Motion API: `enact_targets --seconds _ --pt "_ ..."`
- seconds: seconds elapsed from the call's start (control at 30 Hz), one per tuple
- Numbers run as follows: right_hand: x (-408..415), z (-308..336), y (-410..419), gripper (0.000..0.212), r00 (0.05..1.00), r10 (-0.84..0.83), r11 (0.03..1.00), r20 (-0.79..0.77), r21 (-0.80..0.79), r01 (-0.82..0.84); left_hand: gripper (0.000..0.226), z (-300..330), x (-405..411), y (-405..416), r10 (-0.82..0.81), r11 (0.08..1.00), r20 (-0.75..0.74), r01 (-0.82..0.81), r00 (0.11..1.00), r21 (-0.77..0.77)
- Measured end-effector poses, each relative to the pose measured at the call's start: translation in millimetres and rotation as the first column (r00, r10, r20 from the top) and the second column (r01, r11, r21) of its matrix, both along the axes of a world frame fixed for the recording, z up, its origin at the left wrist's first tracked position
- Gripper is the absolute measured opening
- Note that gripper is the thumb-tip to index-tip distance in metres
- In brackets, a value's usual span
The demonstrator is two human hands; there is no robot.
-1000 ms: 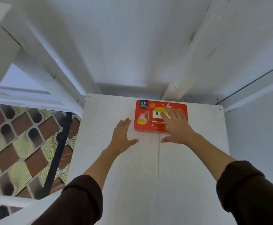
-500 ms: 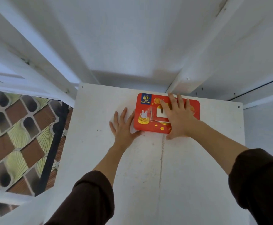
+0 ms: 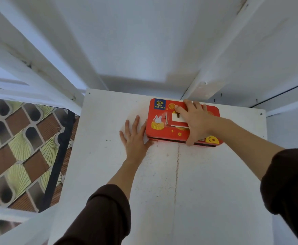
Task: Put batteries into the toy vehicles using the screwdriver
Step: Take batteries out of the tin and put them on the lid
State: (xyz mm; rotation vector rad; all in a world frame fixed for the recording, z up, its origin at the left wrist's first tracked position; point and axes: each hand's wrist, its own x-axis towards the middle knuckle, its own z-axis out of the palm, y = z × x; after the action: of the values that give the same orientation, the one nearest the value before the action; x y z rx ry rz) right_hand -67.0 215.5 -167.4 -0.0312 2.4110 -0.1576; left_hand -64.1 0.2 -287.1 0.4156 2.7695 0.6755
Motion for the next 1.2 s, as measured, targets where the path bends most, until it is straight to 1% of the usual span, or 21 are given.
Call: enact_targets --seconds 0.1,0.2,0.23,0.27,0.3,0.37,0.43,0.5,0.53,0.6,0.73,0.8,0.83,0.9,0.93,1.0,1.03,1.1,1.13,1.17,1.2 --pt "-2 5 7 0.116 1.000 -0.015 0.999 -0.004 -0.046 0.014 0.080 5 -2 1 0.000 1.000 0.021 0.000 1.000 0.013" --pt "-2 6 7 0.115 1.000 -0.014 0.998 -0.017 -0.066 0.013 0.093 17 -11 -7 -0.090 0.994 0.153 0.099 0.984 -0.055" --pt "-1 7 7 0.114 1.000 -0.008 0.998 -0.020 -0.070 0.007 0.098 24 -14 -13 -0.100 0.994 0.177 0.108 0.979 -0.035" --pt "0 11 7 0.114 1.000 -0.001 0.998 -0.030 -0.070 -0.001 0.101 32 -16 -18 -0.095 0.995 0.158 0.094 0.983 0.016" --pt "0 15 8 0.113 0.999 0.005 0.998 -0.045 -0.069 -0.008 0.102 42 -16 -25 -0.082 0.993 0.087 0.074 0.993 0.087" --pt "2 25 9 0.113 0.997 0.004 0.997 -0.076 -0.078 -0.010 0.088 63 -13 -34 -0.080 0.972 -0.162 0.113 0.984 0.205" --pt "3 36 7 0.113 0.995 0.009 0.995 -0.097 -0.096 -0.019 0.068 80 -9 -36 -0.154 0.935 -0.402 0.265 0.902 0.235" --pt "5 48 5 0.115 0.993 0.031 0.994 -0.113 -0.102 -0.042 0.052 97 -8 -35 -0.251 0.887 -0.535 0.412 0.807 0.205" --pt "8 55 3 0.116 0.992 0.039 0.993 -0.118 -0.102 -0.052 0.047 104 -8 -34 -0.273 0.865 -0.571 0.458 0.774 0.206" --pt "16 69 0 0.116 0.992 0.047 0.994 -0.121 -0.096 -0.059 0.041 115 -5 -35 -0.285 0.830 -0.606 0.507 0.742 0.231" --pt "39 95 -2 0.115 0.990 0.046 0.993 -0.135 -0.101 -0.060 0.042 134 12 -44 -0.341 0.791 -0.636 0.577 0.692 0.202" --pt "53 103 -6 0.114 0.994 0.035 0.992 -0.103 -0.115 -0.047 0.039 144 25 -48 -0.350 0.771 -0.661 0.605 0.664 0.200" --pt "62 108 -8 0.112 0.997 0.018 0.991 -0.076 -0.134 -0.028 0.037 148 32 -50 -0.339 0.766 -0.666 0.606 0.665 0.215" --pt "81 115 -12 0.101 0.998 -0.049 0.973 -0.027 -0.225 0.042 0.035 155 44 -52 -0.301 0.773 -0.652 0.579 0.696 0.261" --pt "91 118 -12 0.089 0.994 -0.105 0.947 -0.021 -0.306 0.094 0.036 157 49 -52 -0.273 0.780 -0.637 0.553 0.721 0.292" --pt "111 120 -9 0.050 0.970 -0.236 0.874 -0.052 -0.449 0.188 0.039 160 56 -51 -0.221 0.807 -0.589 0.484 0.778 0.337" --pt "120 120 -6 0.033 0.954 -0.293 0.851 -0.058 -0.471 0.232 0.038 160 57 -51 -0.204 0.826 -0.551 0.444 0.809 0.347" --pt "139 113 1 0.018 0.920 -0.391 0.818 -0.015 -0.464 0.341 0.032 157 58 -54 -0.185 0.860 -0.430 0.357 0.884 0.364" --pt "149 107 3 0.012 0.889 -0.458 0.781 0.011 -0.474 0.408 0.028 154 58 -55 -0.173 0.873 -0.346 0.306 0.922 0.379" --pt "158 99 5 0.008 0.838 -0.544 0.714 0.028 -0.509 0.481 0.024 150 58 -57 -0.154 0.886 -0.250 0.246 0.956 0.394" --pt "166 89 4 0.009 0.768 -0.639 0.617 0.052 -0.561 0.551 0.021 146 58 -58 -0.126 0.899 -0.143 0.174 0.982 0.402"
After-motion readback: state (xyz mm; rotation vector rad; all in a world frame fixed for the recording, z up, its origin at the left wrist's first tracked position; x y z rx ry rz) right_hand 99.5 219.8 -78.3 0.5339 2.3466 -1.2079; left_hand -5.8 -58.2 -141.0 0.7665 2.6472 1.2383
